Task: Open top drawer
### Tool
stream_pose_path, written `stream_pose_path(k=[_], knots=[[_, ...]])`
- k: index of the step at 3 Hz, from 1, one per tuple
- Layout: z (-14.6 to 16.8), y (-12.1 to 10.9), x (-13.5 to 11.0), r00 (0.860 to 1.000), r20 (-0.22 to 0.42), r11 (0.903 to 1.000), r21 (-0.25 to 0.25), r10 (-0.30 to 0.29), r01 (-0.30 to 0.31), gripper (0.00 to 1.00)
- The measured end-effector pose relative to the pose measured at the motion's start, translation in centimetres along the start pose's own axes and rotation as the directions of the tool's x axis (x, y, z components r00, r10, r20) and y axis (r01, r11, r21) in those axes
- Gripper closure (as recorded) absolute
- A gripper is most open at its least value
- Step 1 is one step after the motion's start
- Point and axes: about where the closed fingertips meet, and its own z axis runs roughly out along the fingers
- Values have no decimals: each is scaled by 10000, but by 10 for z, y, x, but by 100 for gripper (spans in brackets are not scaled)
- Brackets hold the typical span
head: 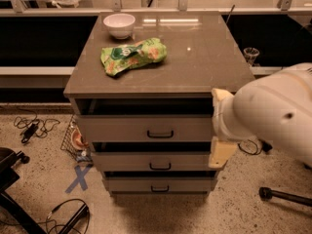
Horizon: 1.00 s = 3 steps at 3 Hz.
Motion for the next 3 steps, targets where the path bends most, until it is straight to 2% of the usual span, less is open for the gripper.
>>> stream_pose_path(k=[1, 3], knots=[[41, 1, 10, 9982, -521, 9990, 300, -302, 318, 0], [92, -16, 28, 9927, -1020, 9972, 294, -647, 680, 0]])
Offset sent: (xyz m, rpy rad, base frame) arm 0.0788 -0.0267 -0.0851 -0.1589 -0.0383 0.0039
